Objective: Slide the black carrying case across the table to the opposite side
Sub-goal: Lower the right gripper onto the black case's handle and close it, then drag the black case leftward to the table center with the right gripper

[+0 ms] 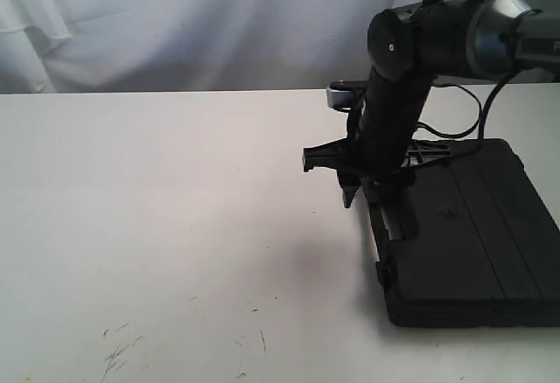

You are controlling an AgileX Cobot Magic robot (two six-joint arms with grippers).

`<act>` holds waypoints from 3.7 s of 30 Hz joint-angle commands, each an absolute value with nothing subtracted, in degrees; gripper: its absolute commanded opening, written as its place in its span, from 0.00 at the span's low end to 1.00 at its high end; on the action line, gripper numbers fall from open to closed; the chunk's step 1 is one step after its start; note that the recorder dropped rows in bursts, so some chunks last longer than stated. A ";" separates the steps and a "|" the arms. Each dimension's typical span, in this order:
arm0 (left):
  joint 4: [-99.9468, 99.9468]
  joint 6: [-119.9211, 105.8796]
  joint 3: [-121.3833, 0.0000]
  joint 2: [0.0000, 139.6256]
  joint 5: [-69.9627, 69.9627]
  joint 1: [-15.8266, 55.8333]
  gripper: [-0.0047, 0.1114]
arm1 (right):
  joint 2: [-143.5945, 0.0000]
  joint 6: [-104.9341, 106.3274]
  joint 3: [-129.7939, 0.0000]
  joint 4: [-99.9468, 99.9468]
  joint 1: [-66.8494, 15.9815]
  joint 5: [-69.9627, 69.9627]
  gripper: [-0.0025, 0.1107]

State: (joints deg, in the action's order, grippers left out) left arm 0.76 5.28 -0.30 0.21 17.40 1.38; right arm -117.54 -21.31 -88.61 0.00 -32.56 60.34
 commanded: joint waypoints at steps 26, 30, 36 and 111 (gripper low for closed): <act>0.53 5.43 0.00 0.00 16.78 1.24 0.04 | -121.61 -26.16 -86.67 4.78 -32.98 61.68 0.40; 0.53 5.43 0.00 0.00 16.78 1.24 0.04 | -121.77 -25.94 -86.15 4.39 -32.98 61.57 0.40; 0.53 5.43 0.00 0.00 16.78 1.24 0.04 | -121.87 -25.62 -86.15 1.09 -32.98 61.30 0.21; 0.53 5.52 0.00 0.00 16.78 1.24 0.04 | -126.63 -18.92 -113.10 -5.90 -45.15 61.49 0.11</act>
State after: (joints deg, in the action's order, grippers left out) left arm 0.76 5.38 -0.30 0.21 17.50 1.38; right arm -128.31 -22.70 -112.71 -7.27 -46.45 59.85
